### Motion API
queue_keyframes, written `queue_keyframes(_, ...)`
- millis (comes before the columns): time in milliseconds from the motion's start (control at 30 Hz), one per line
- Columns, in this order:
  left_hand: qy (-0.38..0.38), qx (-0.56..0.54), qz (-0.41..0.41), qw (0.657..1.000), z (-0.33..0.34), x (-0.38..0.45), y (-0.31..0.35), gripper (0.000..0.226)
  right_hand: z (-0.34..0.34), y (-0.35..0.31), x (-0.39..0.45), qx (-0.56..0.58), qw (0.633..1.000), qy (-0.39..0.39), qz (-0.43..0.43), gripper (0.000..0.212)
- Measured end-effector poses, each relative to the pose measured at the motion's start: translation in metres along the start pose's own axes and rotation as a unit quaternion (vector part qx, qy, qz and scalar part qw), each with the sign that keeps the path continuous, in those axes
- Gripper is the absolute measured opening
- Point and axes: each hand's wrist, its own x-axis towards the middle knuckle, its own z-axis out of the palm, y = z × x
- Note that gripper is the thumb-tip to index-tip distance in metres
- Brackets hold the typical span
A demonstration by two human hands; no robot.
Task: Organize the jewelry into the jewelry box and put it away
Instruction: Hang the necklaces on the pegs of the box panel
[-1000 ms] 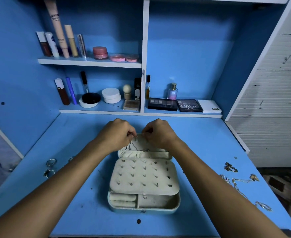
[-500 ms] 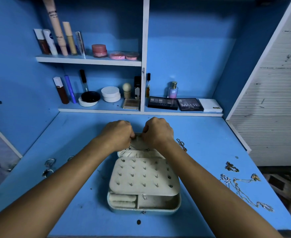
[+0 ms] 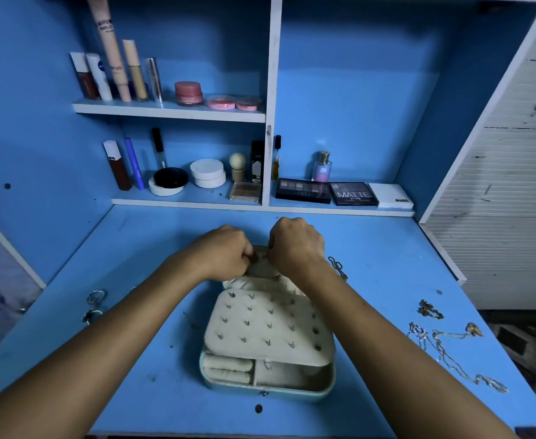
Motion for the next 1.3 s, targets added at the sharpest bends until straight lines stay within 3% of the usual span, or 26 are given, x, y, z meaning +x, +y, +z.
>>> queue_keyframes(167,0.027,-0.12,-0.006,0.992,0.0,-0.002,-0.001,0.019,-0.006,0.008,-0.001,0.01,1.0,-0.016,-0.012,0.021)
queue_keyframes(267,0.033,-0.185,-0.018,0.982,0.001,-0.003,-0.002,0.015,-0.009,0.012,0.0,0.086,0.995,-0.042,-0.021,0.003)
queue_keyframes(300,0.034,-0.194,-0.019,0.98,0.001,-0.003,-0.003,0.014,-0.01,0.014,0.0,0.125,0.99,-0.052,-0.028,0.009)
queue_keyframes(400,0.04,-0.203,-0.014,0.978,0.0,-0.004,-0.006,0.014,-0.015,0.02,-0.002,0.212,0.974,-0.067,-0.05,0.011)
queue_keyframes(700,0.05,-0.155,0.006,0.987,0.007,-0.004,-0.005,0.018,-0.023,0.037,-0.009,0.324,0.942,-0.072,-0.041,0.017)
queue_keyframes(1067,0.062,-0.101,0.076,0.99,0.021,0.008,0.01,0.021,-0.024,0.064,-0.016,0.216,0.968,-0.126,-0.017,0.011)
queue_keyframes(1300,0.068,-0.097,0.078,0.99,0.027,0.014,0.011,0.009,-0.021,0.07,-0.018,0.206,0.969,-0.131,-0.037,0.015)
